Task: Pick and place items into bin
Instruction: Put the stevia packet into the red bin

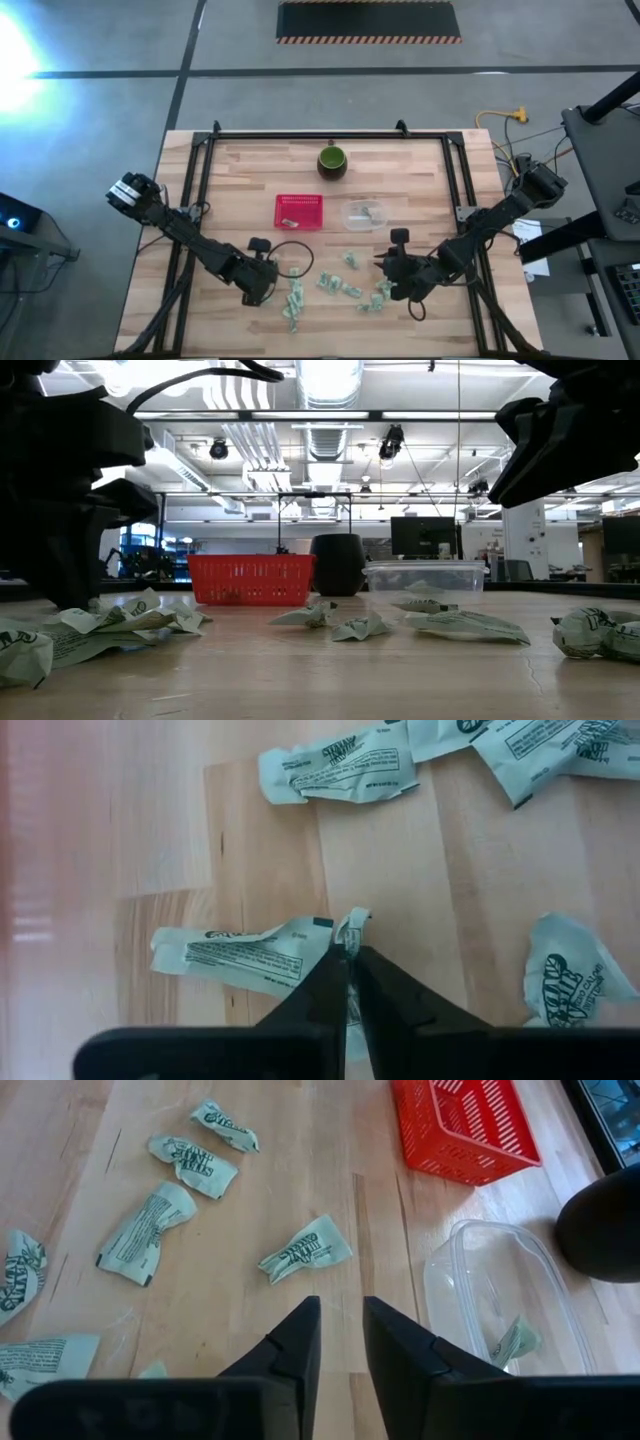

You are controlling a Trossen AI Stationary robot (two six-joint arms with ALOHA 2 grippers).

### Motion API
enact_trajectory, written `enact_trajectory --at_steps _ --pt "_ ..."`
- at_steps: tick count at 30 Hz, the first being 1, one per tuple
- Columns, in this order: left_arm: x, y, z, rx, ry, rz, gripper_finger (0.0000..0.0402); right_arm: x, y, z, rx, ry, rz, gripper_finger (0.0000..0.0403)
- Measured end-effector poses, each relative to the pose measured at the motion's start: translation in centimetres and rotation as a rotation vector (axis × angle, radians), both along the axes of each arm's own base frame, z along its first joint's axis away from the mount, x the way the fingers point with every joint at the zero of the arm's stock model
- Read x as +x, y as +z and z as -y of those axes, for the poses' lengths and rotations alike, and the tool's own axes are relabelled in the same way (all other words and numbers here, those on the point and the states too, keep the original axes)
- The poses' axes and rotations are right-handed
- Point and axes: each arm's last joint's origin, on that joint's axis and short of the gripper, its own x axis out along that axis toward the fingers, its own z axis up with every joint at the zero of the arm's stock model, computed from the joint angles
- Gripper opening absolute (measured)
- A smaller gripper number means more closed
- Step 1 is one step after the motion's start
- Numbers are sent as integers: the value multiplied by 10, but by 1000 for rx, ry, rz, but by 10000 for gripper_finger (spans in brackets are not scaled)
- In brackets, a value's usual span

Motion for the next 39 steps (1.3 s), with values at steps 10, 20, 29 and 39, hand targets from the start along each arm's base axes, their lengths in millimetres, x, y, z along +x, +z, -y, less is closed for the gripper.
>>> enact_trajectory --at_steps 10,20,29,39 --pt "6 20 3 23 -65 79 7 0 0 0 -2 1 0 76" --pt "11 54 -18 457 37 325 8 0 0 0 -4 2 -2 68" --pt "28 54 -70 591 203 272 8 0 0 0 -9 5 -1 77" --pt "41 50 -110 421 235 210 15 0 -1 0 -11 4 -3 68"
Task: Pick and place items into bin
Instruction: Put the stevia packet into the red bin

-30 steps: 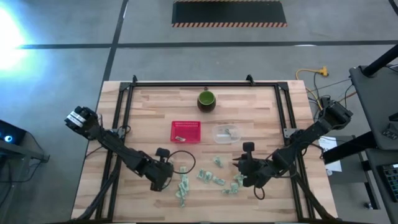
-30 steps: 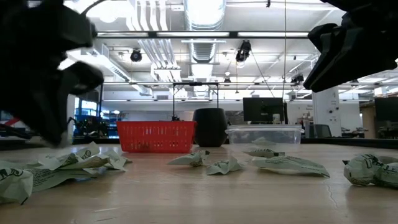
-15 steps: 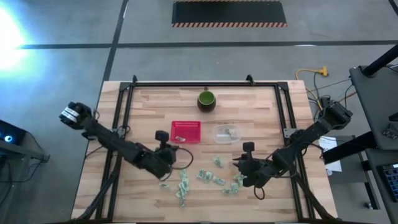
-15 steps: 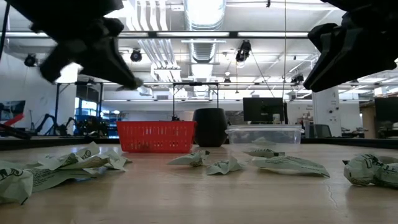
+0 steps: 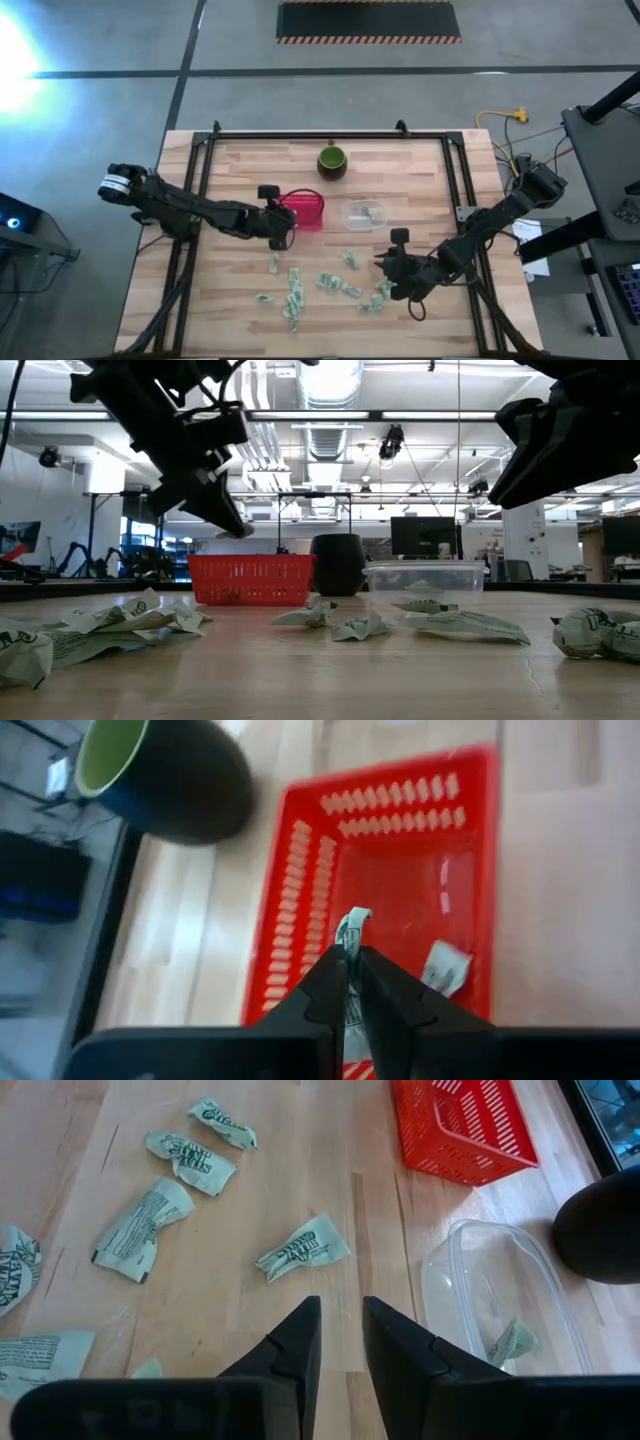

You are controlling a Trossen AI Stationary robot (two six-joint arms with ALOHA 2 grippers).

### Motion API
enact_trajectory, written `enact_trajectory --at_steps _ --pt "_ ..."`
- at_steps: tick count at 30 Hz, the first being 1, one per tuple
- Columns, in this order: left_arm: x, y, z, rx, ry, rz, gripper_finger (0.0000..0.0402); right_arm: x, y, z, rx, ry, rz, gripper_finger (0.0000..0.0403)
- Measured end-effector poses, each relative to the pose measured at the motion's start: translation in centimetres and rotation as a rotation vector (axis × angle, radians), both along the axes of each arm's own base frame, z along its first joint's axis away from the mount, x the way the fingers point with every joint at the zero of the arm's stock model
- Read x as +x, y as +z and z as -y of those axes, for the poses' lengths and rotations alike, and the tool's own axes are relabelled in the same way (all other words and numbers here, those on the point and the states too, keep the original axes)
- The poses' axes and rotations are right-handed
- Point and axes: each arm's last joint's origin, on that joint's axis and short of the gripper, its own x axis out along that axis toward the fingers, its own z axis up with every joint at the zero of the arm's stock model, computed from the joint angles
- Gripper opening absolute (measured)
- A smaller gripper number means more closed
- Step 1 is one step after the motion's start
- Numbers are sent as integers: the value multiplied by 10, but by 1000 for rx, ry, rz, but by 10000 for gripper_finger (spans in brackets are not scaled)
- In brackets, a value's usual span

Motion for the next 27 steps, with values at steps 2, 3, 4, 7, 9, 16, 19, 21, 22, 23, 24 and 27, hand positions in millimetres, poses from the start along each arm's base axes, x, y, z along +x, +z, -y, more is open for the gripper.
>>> enact_trajectory --at_steps 2,3,4,7,9,16,19,21,22,23,24,27 --pt "1 0 -1 -6 -2 5 27 0 -1 0 -1 0 -1 69" --pt "1 0 -1 -7 -3 6 34 -1 -1 1 -2 0 -3 70" --pt "1 0 -1 -7 -3 6 42 -1 -2 1 -3 0 -5 71" --pt "1 0 -1 -6 -3 7 66 -2 -3 1 -2 0 -4 75" --pt "1 0 -1 -6 -2 7 79 -2 -4 1 0 0 -1 77" --pt "-6 1 11 -55 -83 -56 98 -3 -6 2 -2 0 -5 76" --pt "-12 4 24 -76 -123 -67 97 -3 -7 2 -4 0 -7 72" --pt "-15 6 35 -93 -149 -48 97 -3 -7 3 -4 0 -7 69" --pt "-17 8 41 -105 -161 -39 97 -3 -8 2 -3 0 -7 68" --pt "-20 9 46 -121 -166 -26 97 -3 -8 2 -2 -2 -7 68" --pt "-22 10 51 -141 -169 -9 97 -3 -8 3 -1 -3 -7 68" --pt "-30 12 64 -213 -142 17 97 -3 -8 3 1 -4 -6 72"
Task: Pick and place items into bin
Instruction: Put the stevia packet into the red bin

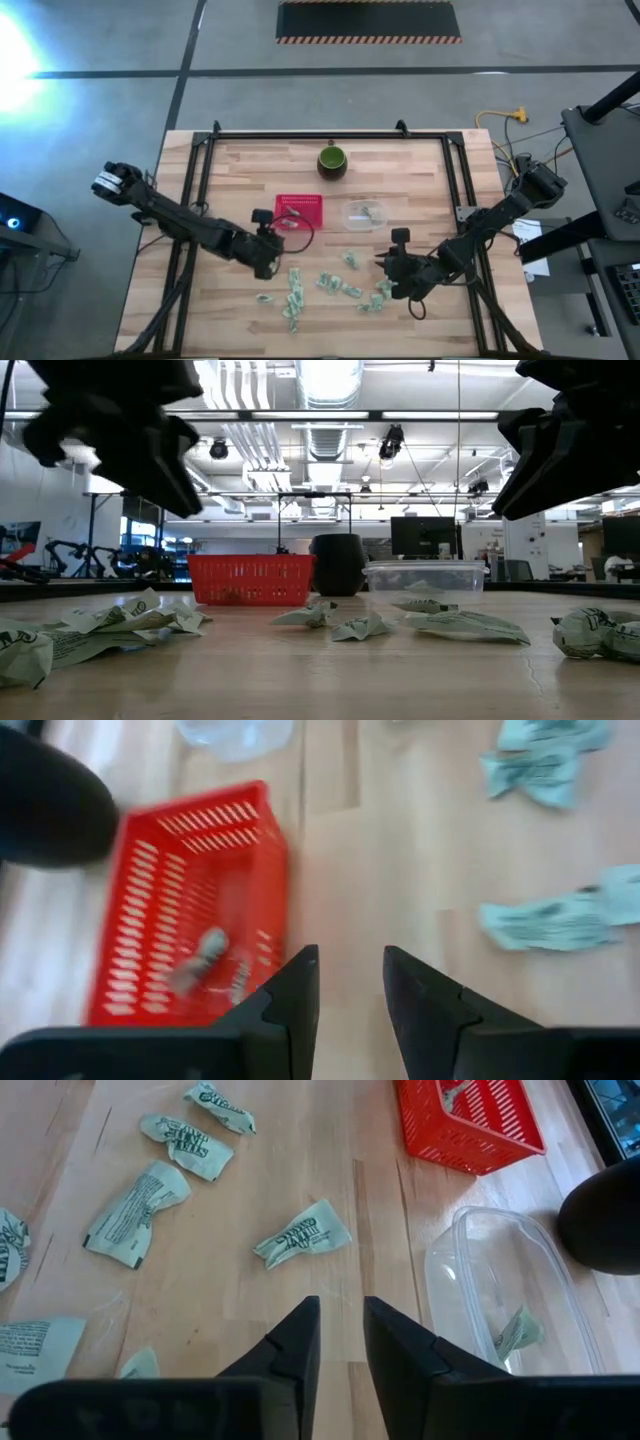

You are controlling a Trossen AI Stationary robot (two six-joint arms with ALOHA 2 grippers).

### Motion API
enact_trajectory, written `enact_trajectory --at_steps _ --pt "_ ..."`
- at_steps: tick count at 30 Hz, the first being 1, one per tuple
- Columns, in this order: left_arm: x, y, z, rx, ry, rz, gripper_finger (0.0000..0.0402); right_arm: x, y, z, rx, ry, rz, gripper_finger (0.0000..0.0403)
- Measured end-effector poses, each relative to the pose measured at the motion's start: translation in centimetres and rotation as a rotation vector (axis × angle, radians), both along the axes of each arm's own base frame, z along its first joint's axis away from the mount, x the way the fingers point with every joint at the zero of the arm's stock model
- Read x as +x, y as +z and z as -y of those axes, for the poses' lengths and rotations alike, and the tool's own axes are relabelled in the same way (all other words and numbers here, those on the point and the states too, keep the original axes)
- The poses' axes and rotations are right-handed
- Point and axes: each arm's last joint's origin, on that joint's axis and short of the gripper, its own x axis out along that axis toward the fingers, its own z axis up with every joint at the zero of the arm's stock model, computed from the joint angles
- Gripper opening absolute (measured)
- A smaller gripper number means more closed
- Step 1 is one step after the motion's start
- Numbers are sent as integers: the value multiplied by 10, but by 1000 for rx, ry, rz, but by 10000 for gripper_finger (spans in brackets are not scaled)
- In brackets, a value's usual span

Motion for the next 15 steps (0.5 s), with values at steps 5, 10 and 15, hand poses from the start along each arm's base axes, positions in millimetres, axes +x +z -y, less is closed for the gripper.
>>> enact_trajectory --at_steps 5,10,15 --pt "-8 -11 15 -74 11 -21 97 0 0 0 1 0 1 77" --pt "-7 -23 23 -64 -49 -87 97 0 -1 0 1 0 1 73" --pt "-5 -33 25 -80 -12 -120 97 0 0 0 2 0 2 68"
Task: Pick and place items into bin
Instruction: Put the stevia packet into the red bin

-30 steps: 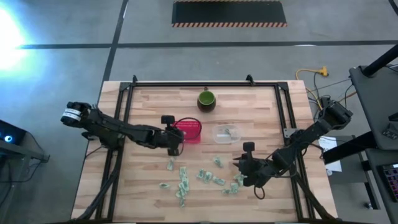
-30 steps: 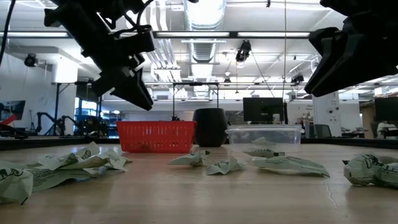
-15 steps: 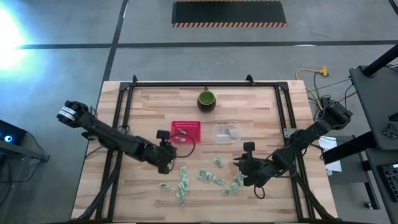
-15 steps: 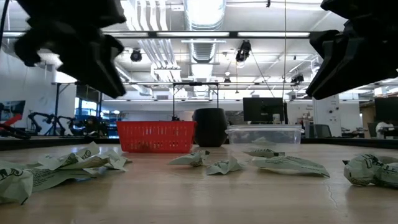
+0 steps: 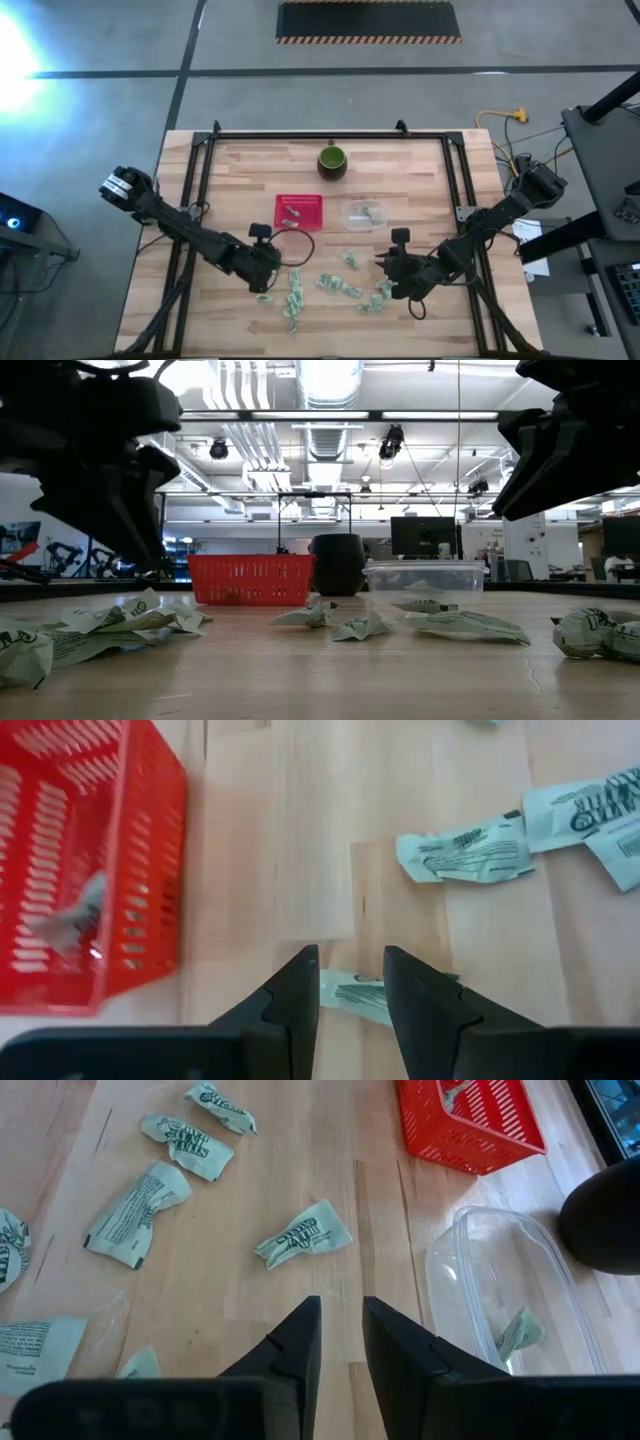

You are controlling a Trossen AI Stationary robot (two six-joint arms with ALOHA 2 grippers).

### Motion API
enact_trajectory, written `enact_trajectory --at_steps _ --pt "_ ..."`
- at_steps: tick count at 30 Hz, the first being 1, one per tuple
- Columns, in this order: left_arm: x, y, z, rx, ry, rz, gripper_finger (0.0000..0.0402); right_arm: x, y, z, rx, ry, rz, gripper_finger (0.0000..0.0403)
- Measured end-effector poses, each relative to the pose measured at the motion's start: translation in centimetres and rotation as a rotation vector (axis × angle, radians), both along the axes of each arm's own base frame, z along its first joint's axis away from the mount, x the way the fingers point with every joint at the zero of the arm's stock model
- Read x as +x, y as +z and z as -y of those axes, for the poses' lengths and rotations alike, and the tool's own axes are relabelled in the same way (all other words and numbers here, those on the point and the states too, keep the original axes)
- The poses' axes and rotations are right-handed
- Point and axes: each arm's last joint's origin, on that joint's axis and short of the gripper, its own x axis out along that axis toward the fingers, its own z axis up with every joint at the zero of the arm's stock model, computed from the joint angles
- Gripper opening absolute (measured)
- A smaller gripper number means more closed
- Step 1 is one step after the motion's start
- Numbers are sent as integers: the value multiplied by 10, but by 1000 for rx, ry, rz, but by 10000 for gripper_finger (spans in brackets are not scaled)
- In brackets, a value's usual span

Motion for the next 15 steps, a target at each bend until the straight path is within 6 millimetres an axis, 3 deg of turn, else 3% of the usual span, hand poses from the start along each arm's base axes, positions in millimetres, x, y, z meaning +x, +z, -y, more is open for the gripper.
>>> enact_trajectory --at_steps 6,15 --pt "1 -8 2 -72 88 -21 97 0 0 0 2 0 2 74" --pt "7 -35 7 -107 130 -128 97 1 0 0 6 0 8 79"
